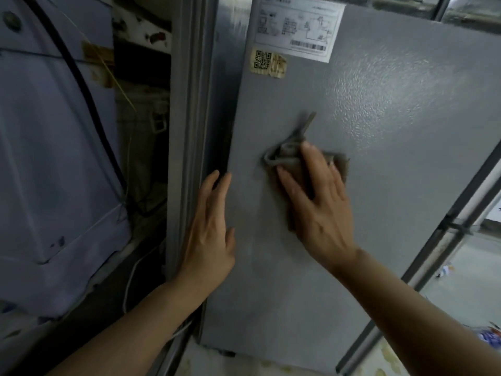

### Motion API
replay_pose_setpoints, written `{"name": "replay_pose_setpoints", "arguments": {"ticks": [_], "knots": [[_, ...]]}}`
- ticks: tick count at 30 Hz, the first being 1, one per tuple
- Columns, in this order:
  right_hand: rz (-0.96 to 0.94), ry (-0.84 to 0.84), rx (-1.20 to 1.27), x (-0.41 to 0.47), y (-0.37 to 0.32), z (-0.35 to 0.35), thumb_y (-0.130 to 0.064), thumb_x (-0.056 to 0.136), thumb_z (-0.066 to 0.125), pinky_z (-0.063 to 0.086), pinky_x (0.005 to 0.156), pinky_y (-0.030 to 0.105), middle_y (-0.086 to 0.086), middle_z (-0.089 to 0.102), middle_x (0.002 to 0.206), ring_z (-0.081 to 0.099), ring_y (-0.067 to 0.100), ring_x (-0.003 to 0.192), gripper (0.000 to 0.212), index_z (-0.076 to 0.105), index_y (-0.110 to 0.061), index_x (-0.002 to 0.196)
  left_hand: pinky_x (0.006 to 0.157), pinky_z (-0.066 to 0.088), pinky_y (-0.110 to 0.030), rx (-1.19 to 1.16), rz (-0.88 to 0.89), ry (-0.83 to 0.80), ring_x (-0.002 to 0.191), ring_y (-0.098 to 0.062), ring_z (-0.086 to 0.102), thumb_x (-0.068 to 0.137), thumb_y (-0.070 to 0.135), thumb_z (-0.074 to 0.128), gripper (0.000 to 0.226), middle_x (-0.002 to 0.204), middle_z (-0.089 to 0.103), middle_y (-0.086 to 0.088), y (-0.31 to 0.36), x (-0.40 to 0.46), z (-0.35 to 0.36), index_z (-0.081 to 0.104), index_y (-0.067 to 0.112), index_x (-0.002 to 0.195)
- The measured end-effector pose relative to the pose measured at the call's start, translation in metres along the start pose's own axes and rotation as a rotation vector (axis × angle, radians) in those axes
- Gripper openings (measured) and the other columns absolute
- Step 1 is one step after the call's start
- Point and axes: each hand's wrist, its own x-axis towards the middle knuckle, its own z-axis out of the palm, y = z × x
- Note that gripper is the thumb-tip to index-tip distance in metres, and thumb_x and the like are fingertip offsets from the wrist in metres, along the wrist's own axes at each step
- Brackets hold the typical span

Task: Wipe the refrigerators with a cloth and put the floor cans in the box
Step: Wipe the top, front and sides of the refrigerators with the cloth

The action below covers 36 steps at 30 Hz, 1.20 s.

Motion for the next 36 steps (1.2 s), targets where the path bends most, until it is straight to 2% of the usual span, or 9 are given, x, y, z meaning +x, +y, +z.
{"name": "replay_pose_setpoints", "arguments": {"ticks": [3, 5, 8, 10, 15, 20, 25, 31, 36], "knots": [[0.062, 0.038, -0.034, -0.003, -0.013, 0.013, -0.017, 0.094, 0.040, 0.011, 0.117, 0.043, 0.011, 0.022, 0.152, 0.016, 0.030, 0.144, 0.045, 0.044, -0.012, 0.139, 0.112, 0.021, -0.013, -0.078, -0.060, -0.044, 0.138, -0.014, 0.031, 0.081, -0.003, 0.061, 0.088, 0.152, 0.026, -0.002, -0.006, -0.003, 0.000, 0.008, 0.030, 0.143], [-0.035, -0.068, -0.045, -0.027, -0.026, 0.024, -0.020, 0.091, 0.038, 0.009, 0.118, 0.041, 0.005, 0.018, 0.155, 0.014, 0.027, 0.145, 0.050, 0.039, -0.014, 0.141, 0.109, 0.029, -0.022, -0.120, -0.092, -0.053, 0.136, -0.014, 0.036, 0.082, -0.002, 0.061, 0.089, 0.152, 0.029, 0.001, -0.009, -0.008, 0.001, 0.005, 0.040, 0.138], [-0.250, -0.295, -0.080, -0.057, -0.040, 0.032, -0.019, 0.089, 0.035, 0.006, 0.119, 0.036, 0.002, 0.019, 0.155, 0.012, 0.023, 0.145, 0.055, 0.034, -0.015, 0.144, 0.107, 0.028, -0.020, -0.204, -0.138, -0.046, 0.133, -0.011, 0.038, 0.084, -0.003, 0.060, 0.088, 0.144, 0.032, 0.010, -0.012, -0.014, 0.001, 0.007, 0.045, 0.134], [-0.304, -0.338, -0.100, -0.057, -0.041, 0.031, -0.018, 0.088, 0.035, 0.007, 0.118, 0.035, 0.002, 0.023, 0.153, 0.014, 0.022, 0.144, 0.055, 0.034, -0.016, 0.144, 0.107, 0.029, -0.019, -0.254, -0.174, -0.048, 0.130, -0.008, 0.040, 0.084, -0.003, 0.060, 0.086, 0.138, 0.034, 0.014, -0.016, -0.016, 0.000, 0.008, 0.041, 0.136], [-0.241, -0.164, -0.030, 0.015, -0.033, 0.017, -0.020, 0.092, 0.040, 0.017, 0.115, 0.041, 0.010, 0.028, 0.149, 0.025, 0.028, 0.141, 0.048, 0.043, -0.015, 0.139, 0.094, 0.046, -0.022, -0.332, -0.319, -0.032, 0.108, -0.002, 0.057, 0.083, -0.004, 0.059, 0.080, 0.116, 0.054, 0.014, -0.033, -0.014, -0.001, 0.021, 0.032, 0.143], [-0.166, -0.028, -0.099, 0.051, -0.036, 0.023, -0.026, 0.093, 0.038, 0.020, 0.114, 0.044, 0.008, 0.033, 0.147, 0.028, 0.030, 0.139, 0.046, 0.051, -0.013, 0.135, 0.080, 0.051, -0.012, -0.369, -0.406, -0.038, 0.091, 0.006, 0.063, 0.081, -0.007, 0.056, 0.077, 0.095, 0.062, 0.015, -0.056, -0.026, 0.005, 0.028, 0.043, 0.132], [-0.353, -0.177, -0.097, 0.013, -0.057, 0.048, -0.023, 0.090, 0.041, 0.014, 0.115, 0.042, 0.005, 0.041, 0.146, 0.028, 0.029, 0.140, 0.043, 0.057, -0.016, 0.129, 0.074, 0.053, -0.019, -0.421, -0.536, -0.015, 0.091, -0.003, 0.066, 0.079, -0.016, 0.052, 0.072, 0.101, 0.057, 0.012, -0.068, -0.042, 0.018, 0.030, 0.024, 0.135], [-0.457, -0.344, -0.086, -0.057, -0.093, 0.081, -0.018, 0.093, 0.033, 0.013, 0.115, 0.038, 0.005, 0.049, 0.140, 0.029, 0.024, 0.139, 0.041, 0.064, -0.014, 0.120, 0.068, 0.043, 0.001, -0.266, -0.564, -0.012, 0.092, 0.001, 0.057, 0.074, -0.019, 0.051, 0.073, 0.113, 0.049, 0.009, -0.080, -0.062, 0.016, 0.035, 0.019, 0.134], [-0.578, -0.618, -0.165, -0.098, -0.111, 0.088, -0.019, 0.085, 0.030, 0.013, 0.113, 0.036, -0.002, 0.046, 0.144, 0.034, 0.018, 0.136, 0.052, 0.058, -0.019, 0.129, 0.072, 0.038, 0.004, -0.172, -0.538, -0.073, 0.101, -0.004, 0.053, 0.074, -0.019, 0.047, 0.074, 0.121, 0.046, 0.003, -0.084, -0.070, 0.007, 0.034, 0.017, 0.137]]}}
